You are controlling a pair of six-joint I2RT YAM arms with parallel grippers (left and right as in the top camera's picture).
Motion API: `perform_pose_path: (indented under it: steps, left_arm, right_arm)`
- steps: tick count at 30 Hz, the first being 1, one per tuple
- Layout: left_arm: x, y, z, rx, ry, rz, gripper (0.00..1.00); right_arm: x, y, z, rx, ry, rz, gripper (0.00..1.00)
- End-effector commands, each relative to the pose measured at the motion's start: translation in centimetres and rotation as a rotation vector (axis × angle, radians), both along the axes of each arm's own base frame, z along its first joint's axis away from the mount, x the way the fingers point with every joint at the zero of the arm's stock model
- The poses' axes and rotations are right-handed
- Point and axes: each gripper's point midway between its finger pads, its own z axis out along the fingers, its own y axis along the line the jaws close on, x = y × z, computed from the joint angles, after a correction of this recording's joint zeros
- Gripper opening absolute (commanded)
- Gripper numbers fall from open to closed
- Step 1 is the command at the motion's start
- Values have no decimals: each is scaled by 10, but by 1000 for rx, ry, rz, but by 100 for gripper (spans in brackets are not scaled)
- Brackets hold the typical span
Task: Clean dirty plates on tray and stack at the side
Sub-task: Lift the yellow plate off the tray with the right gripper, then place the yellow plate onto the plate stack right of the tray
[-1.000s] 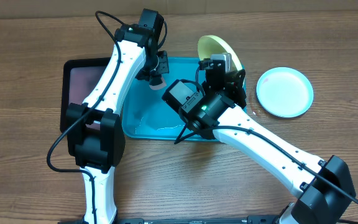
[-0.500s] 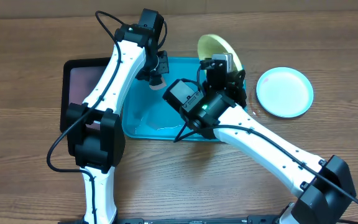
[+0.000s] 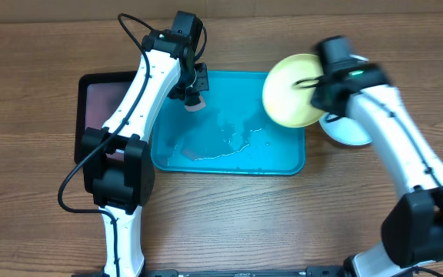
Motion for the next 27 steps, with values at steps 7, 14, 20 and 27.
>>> perform_pose_path:
  steps: [7, 14, 20, 27]
  left_arm:
    - [-4, -1, -5, 13, 16, 5, 4]
    - [-4, -1, -5, 13, 16, 5, 4]
    - [-3, 0, -5, 16, 10, 6, 4]
    - [0, 4, 4, 35, -4, 13, 4]
  right_arm:
    - [-9, -94, -23, 211, 52, -208, 4]
    - [-15, -111, -65, 236, 156, -248, 4]
    - [-19, -110, -88, 247, 218, -255, 20]
    - [-13, -112, -72, 244, 196, -252, 43]
